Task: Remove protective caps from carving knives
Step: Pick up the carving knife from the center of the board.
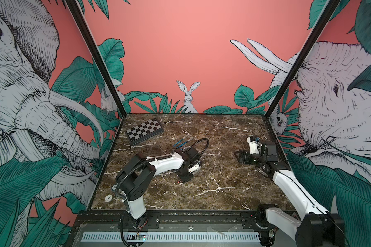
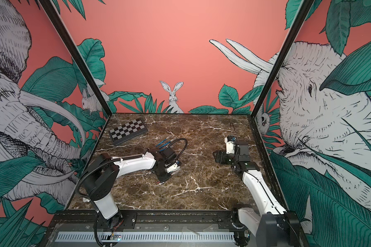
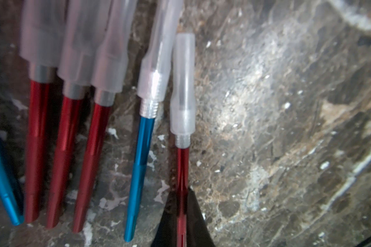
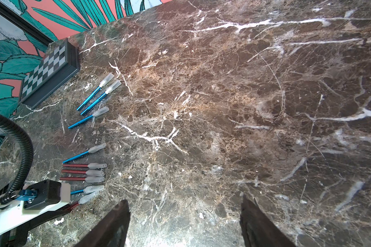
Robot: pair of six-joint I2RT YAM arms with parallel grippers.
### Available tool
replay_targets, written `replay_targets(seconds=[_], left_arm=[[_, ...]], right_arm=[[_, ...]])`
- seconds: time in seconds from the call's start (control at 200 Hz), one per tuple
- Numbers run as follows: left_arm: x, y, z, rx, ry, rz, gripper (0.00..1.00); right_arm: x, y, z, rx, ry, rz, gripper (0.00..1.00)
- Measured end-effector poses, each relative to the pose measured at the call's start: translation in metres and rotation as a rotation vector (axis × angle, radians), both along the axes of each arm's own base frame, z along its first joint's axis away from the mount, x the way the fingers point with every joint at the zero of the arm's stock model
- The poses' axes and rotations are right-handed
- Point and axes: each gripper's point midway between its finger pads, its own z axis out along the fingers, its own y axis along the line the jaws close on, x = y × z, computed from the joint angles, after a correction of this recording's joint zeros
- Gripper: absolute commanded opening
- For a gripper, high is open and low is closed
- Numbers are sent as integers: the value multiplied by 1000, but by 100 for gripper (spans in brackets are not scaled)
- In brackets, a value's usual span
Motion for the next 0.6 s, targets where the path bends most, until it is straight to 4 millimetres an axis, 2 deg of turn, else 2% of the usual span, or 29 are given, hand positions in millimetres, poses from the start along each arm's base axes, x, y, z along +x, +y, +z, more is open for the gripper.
replay_targets(seconds=[0.17,0.335,0.52,0.6], left_arm=[[-1,-2,6,-22,-1,8,4],[3,-7,20,-50,-23,12,4],[11,-21,45,-116,-53,20,4],[14,-28,57,-149,-64,27,5]], right_arm=[[-3,3,-1,13,11,12,77],[-6,13,1,75,16,33,77],[-26,41,-14,172,79,82,75],[-34,56,-22,215,101,105,70]])
